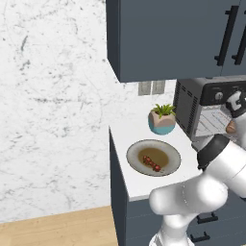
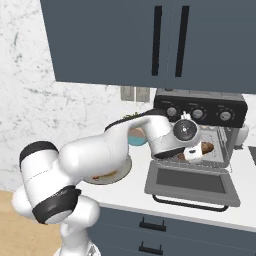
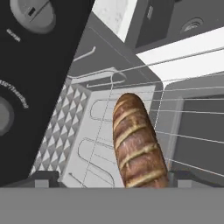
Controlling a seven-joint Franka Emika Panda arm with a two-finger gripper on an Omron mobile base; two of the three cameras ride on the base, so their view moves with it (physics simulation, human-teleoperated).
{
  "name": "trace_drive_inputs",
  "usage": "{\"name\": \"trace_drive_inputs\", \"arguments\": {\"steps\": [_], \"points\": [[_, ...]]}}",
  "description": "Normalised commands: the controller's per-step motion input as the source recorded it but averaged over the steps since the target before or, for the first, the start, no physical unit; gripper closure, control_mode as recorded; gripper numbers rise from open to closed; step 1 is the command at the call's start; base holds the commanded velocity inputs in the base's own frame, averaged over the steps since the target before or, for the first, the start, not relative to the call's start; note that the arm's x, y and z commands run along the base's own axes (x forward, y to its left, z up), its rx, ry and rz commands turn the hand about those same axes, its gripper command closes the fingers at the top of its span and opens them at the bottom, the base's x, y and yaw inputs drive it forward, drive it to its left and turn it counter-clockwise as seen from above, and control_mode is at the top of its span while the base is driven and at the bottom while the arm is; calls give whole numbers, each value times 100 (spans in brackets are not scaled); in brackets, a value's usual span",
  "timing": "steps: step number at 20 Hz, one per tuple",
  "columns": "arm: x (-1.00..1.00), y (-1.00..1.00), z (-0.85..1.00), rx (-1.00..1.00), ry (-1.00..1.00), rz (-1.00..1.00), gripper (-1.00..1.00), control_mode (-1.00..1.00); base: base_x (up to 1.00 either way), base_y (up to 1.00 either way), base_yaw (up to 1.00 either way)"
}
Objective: Pick up the kebab skewer and baguette bread, and place them inside the toaster oven. Close the toaster oven door and start by setting the timer.
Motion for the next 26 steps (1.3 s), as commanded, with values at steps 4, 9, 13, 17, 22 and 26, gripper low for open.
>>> {"name": "trace_drive_inputs", "arguments": {"steps": [4, 9, 13, 17, 22, 26], "points": [[-92, 10, 33, -9, 0, 8, -100, -100, 0, 0, 0], [-10, 81, 43, -10, 3, 26, -100, -100, 0, 0, 0], [-1, 100, 2, -16, 13, 39, -100, -100, 0, 0, 0], [-36, 100, 0, -21, 17, 27, -100, -100, 0, 0, 0], [-33, 100, 5, -23, 26, 24, -100, -100, 0, 0, 0], [-29, 100, 6, -21, 25, 25, -100, -100, 0, 0, 0]]}}
